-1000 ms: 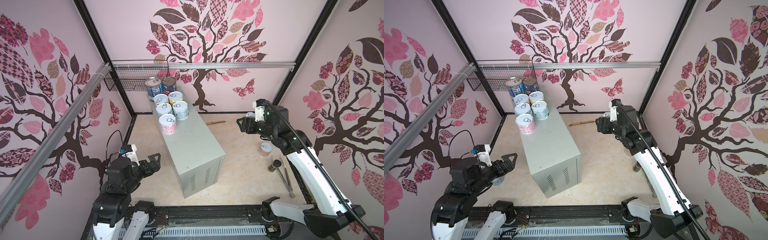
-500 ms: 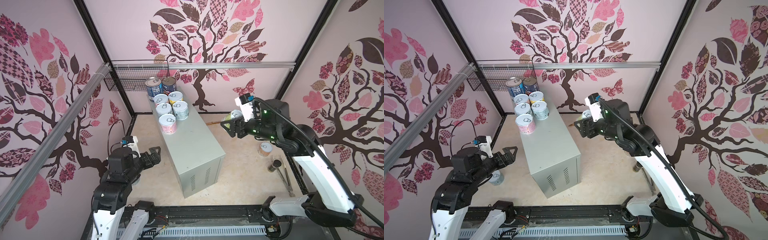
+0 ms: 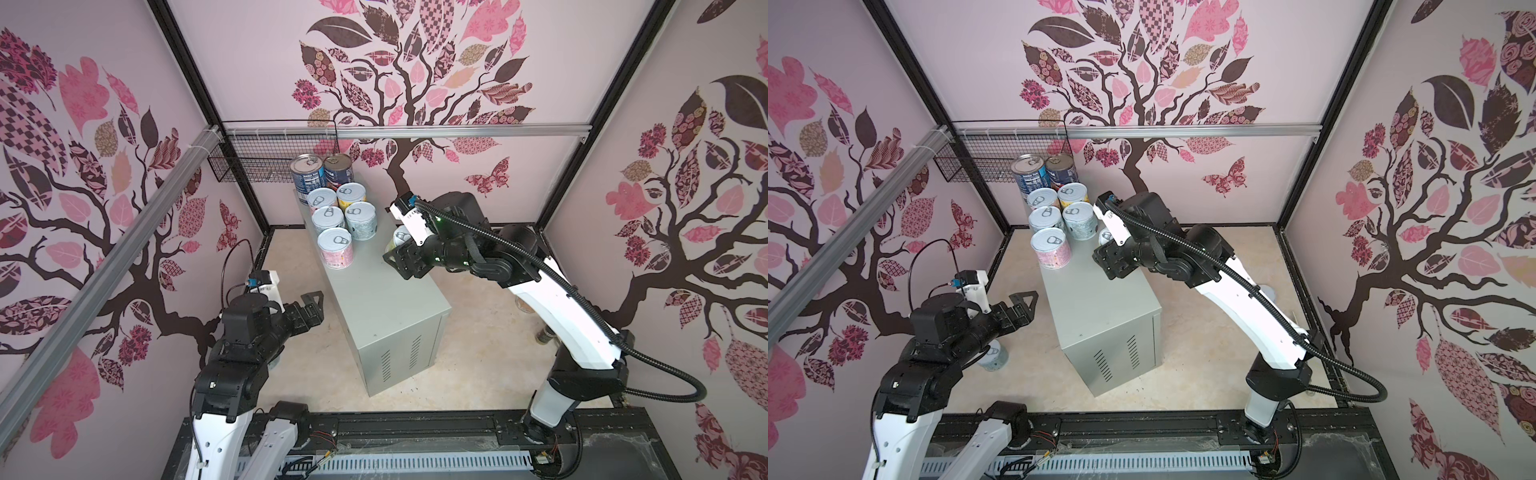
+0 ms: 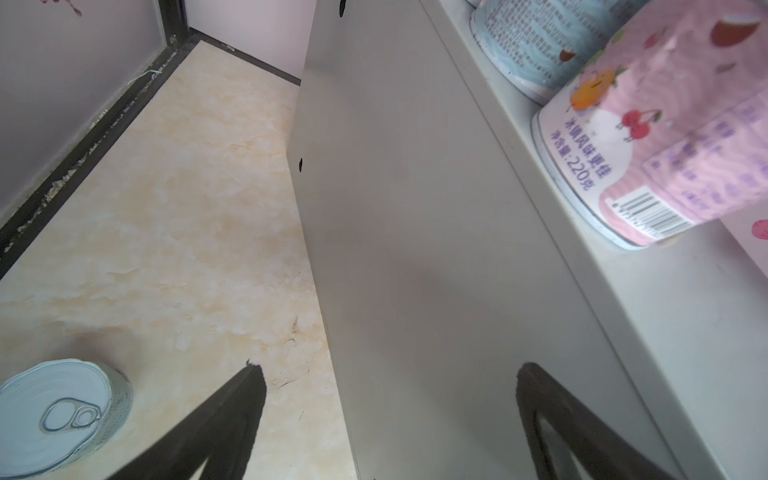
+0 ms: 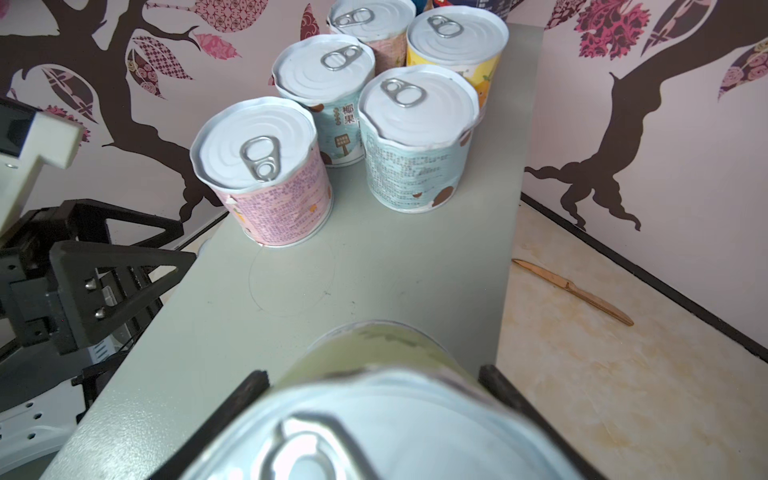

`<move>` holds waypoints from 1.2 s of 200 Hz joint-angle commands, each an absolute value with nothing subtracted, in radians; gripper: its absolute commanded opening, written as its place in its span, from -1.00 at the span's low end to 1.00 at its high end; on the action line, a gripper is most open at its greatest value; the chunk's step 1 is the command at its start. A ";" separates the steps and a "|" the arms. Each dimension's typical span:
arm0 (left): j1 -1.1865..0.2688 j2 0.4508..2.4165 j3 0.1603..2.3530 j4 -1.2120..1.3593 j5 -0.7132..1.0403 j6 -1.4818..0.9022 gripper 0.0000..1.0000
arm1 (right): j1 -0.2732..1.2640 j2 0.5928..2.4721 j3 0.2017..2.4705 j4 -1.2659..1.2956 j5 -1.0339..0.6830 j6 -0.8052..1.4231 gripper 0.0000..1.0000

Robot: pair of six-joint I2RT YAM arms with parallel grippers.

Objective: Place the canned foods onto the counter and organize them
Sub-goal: 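Carry the green-labelled can over the cabinet top toward the grouped cans, then lower the green-labelled can beside the pink and teal cans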

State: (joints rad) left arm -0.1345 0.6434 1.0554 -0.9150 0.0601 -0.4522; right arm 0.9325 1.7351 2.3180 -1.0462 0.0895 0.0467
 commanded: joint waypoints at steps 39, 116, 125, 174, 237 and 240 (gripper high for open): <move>-0.138 0.623 0.973 -0.836 0.079 -0.453 0.96 | 0.933 1.867 2.459 -1.043 0.146 0.000 0.41; -0.148 0.640 0.889 -0.798 0.091 -0.440 0.96 | 0.930 2.017 2.555 -1.046 0.159 -0.023 0.42; -0.149 0.641 0.885 -0.798 0.091 -0.437 0.96 | 0.928 2.031 2.561 -1.047 0.158 -0.023 0.43; -0.162 0.647 0.874 -0.794 0.083 -0.431 0.96 | 0.922 2.092 2.608 -1.048 0.155 -0.023 0.53; -0.167 0.653 0.865 -0.784 0.082 -0.430 0.96 | 0.907 2.128 2.618 -1.049 0.146 -0.028 0.75; -0.167 0.652 0.866 -0.785 0.081 -0.429 0.96 | 0.905 2.129 2.618 -1.048 0.146 -0.028 0.76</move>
State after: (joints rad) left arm -0.1600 0.6563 0.8879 -0.8074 0.0830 -0.4435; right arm 0.9184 2.0769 2.5855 -1.0336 0.1417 -0.0158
